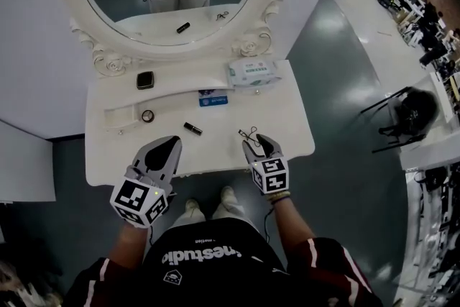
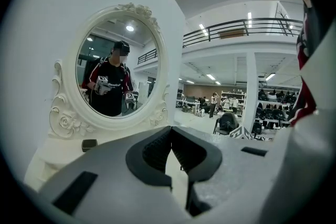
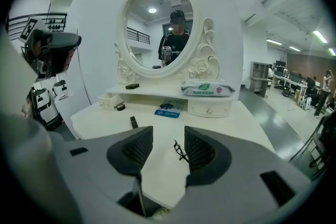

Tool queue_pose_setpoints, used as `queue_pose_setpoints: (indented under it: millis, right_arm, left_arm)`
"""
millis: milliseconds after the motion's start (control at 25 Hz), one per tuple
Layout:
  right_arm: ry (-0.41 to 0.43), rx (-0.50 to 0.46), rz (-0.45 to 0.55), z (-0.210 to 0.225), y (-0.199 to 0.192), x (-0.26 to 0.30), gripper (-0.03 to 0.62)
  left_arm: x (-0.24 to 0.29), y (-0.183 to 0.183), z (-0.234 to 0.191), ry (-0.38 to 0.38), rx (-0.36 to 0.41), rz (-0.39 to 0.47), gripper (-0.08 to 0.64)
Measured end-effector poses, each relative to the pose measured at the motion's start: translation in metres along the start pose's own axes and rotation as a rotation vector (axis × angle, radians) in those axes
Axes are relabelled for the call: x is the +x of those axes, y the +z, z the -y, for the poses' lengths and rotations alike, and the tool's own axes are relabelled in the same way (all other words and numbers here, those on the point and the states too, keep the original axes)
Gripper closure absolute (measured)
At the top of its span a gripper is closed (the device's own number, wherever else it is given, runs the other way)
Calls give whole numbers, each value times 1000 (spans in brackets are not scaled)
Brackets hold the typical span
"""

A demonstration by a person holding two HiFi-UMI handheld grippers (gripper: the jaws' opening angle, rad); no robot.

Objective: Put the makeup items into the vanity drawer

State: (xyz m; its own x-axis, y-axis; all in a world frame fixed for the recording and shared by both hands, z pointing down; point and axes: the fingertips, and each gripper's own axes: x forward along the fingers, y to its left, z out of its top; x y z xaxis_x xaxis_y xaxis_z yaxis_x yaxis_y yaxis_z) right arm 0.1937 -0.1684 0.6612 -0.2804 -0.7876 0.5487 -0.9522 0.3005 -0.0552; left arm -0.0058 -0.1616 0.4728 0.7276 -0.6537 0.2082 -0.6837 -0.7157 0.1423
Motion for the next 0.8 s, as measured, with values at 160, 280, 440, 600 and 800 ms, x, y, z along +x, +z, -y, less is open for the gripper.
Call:
queue_pose_setpoints:
  millis: [160,280,440,600,800]
  right_arm:
    - [36,-22,-37,1,-15,15,414]
    - [56,-26,-60,3,-25,26,420]
    - [72,-33,-96,8,-38,39,423]
    - [79,-29,-114,13,-46,51,430]
    - [83,-22,-138,19,-54,66,430]
  left_arm:
    - [3,-7,9,13,-14,-22,554]
    - [3,-9,13,29,-9,-35,555]
    - [2,-8,13,52,-5,-42,554]
    - [2,-7,10,78,-4,-43,554]
    - [3,-9,10,100,1,-57,554]
